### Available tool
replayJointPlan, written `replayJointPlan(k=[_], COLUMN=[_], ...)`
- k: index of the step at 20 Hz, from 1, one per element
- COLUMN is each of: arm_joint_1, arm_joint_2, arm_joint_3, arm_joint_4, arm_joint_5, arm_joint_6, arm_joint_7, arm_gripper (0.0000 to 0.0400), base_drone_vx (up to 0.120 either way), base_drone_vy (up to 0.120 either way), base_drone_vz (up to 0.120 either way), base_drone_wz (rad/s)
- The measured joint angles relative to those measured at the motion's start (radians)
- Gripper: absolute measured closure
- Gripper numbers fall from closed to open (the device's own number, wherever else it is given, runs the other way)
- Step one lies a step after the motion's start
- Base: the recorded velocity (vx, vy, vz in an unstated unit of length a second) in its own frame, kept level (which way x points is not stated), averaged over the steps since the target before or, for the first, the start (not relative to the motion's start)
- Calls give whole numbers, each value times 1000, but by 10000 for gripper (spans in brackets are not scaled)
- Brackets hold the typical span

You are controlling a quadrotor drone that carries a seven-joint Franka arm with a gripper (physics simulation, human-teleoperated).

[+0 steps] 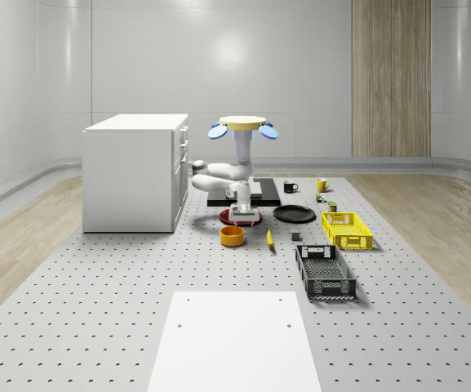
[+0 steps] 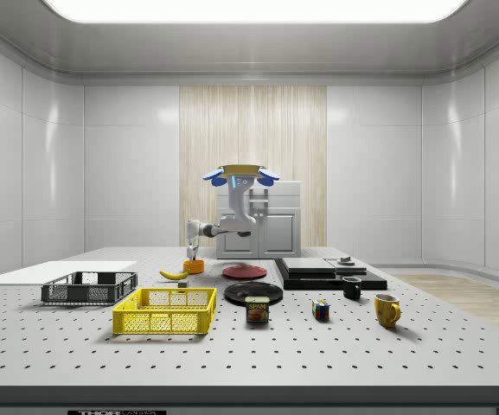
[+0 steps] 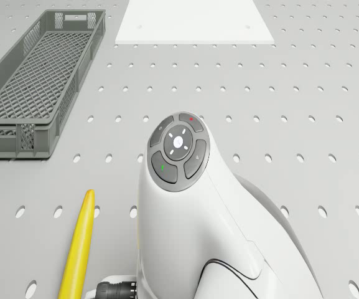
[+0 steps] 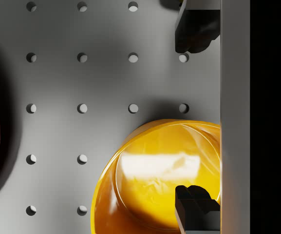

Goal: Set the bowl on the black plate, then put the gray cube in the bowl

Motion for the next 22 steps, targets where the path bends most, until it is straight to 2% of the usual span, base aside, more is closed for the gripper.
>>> replayJointPlan(k=[12,22], arm_joint_1=[13,-63], arm_joint_2=[-13,5], arm_joint_3=[-83,-93], arm_joint_4=[22,82], arm_joint_5=[-76,-87], arm_joint_6=[41,45], arm_joint_7=[-28,-8], arm_gripper=[0,0], base_drone_vx=[0,0], base_drone_vy=[0,0], base_drone_vz=[0,0], base_drone_wz=[0,0])
